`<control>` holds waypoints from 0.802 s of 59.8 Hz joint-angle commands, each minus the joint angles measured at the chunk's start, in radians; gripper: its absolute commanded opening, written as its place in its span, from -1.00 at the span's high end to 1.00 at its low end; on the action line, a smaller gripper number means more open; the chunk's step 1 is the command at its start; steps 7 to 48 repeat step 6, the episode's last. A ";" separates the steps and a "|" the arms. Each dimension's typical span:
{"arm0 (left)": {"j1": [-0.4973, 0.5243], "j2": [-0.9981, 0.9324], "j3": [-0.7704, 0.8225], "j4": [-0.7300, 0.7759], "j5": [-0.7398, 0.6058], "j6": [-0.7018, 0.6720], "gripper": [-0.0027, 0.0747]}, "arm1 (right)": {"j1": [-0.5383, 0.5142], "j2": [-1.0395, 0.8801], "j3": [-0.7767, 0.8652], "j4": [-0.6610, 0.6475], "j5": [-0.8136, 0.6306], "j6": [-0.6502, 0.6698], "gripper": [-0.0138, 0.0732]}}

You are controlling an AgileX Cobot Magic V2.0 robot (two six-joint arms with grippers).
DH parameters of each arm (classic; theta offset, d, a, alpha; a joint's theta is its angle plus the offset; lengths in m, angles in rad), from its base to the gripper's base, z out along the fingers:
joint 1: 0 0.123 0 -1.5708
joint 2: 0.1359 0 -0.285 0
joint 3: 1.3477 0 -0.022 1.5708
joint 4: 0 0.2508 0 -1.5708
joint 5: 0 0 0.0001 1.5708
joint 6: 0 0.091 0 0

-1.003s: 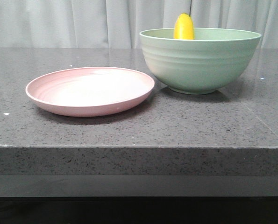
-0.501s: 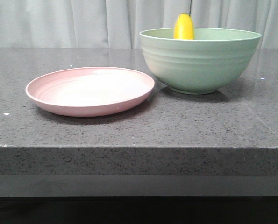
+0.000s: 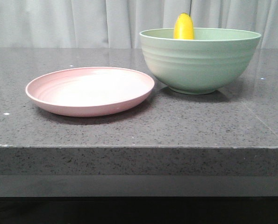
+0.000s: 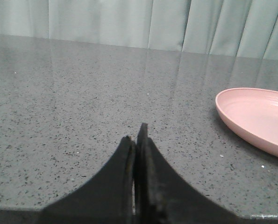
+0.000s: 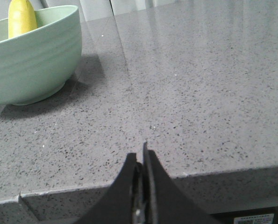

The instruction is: Transfer banana from pink plate to green bowl

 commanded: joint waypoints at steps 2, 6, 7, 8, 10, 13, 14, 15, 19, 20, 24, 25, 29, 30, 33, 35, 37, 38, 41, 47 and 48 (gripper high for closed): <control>0.001 -0.020 0.004 -0.006 -0.078 -0.001 0.98 | -0.006 -0.024 0.001 -0.009 -0.075 0.000 0.84; 0.001 -0.020 0.004 -0.006 -0.078 -0.001 0.98 | -0.006 -0.024 0.001 -0.009 -0.075 0.000 0.84; 0.001 -0.020 0.004 -0.006 -0.078 -0.001 0.98 | -0.006 -0.024 0.001 -0.009 -0.075 0.000 0.84; 0.001 -0.020 0.004 -0.006 -0.078 -0.001 0.98 | -0.006 -0.024 0.001 -0.009 -0.075 0.000 0.84; 0.001 -0.020 0.004 -0.006 -0.078 -0.001 0.98 | -0.006 -0.024 0.001 -0.009 -0.075 0.000 0.84; 0.001 -0.020 0.004 -0.006 -0.078 -0.001 0.98 | -0.006 -0.024 0.001 -0.009 -0.075 0.000 0.84; 0.001 -0.020 0.004 -0.006 -0.078 -0.001 0.98 | -0.006 -0.024 0.001 -0.009 -0.075 0.000 0.84; 0.001 -0.020 0.004 -0.006 -0.078 -0.001 0.98 | -0.006 -0.024 0.001 -0.009 -0.075 0.000 0.84; 0.001 -0.020 0.004 -0.006 -0.078 -0.001 0.98 | -0.006 -0.024 0.001 -0.009 -0.075 0.000 0.84; 0.001 -0.020 0.004 -0.006 -0.078 -0.001 0.98 | -0.006 -0.024 0.001 -0.009 -0.075 0.000 0.84; 0.001 -0.020 0.004 -0.006 -0.078 -0.001 0.98 | -0.006 -0.024 0.001 -0.009 -0.075 0.000 0.84; 0.001 -0.020 0.004 -0.006 -0.078 -0.001 0.98 | -0.006 -0.024 0.001 -0.009 -0.075 0.000 0.84; 0.001 -0.020 0.004 -0.006 -0.078 -0.001 0.98 | -0.006 -0.024 0.001 -0.009 -0.075 0.000 0.84; 0.001 -0.020 0.004 -0.006 -0.078 -0.001 0.98 | -0.006 -0.024 0.001 -0.009 -0.075 0.000 0.84; 0.001 -0.020 0.004 -0.006 -0.078 -0.001 0.98 | -0.006 -0.024 0.001 -0.009 -0.075 0.000 0.84; 0.001 -0.020 0.004 -0.006 -0.078 -0.001 0.98 | -0.006 -0.024 0.001 -0.009 -0.075 0.000 0.84; 0.001 -0.020 0.004 -0.006 -0.078 -0.001 0.98 | -0.006 -0.024 0.001 -0.009 -0.075 0.000 0.84; 0.001 -0.020 0.004 -0.006 -0.078 -0.001 0.98 | -0.006 -0.024 0.001 -0.009 -0.075 0.000 0.84; 0.001 -0.020 0.004 -0.006 -0.078 -0.001 0.98 | -0.006 -0.024 0.001 -0.009 -0.075 0.000 0.84; 0.001 -0.020 0.004 -0.006 -0.078 -0.001 0.98 | -0.006 -0.024 0.001 -0.009 -0.075 0.000 0.84; 0.001 -0.020 0.004 -0.006 -0.078 -0.001 0.98 | -0.006 -0.024 0.001 -0.009 -0.075 0.000 0.84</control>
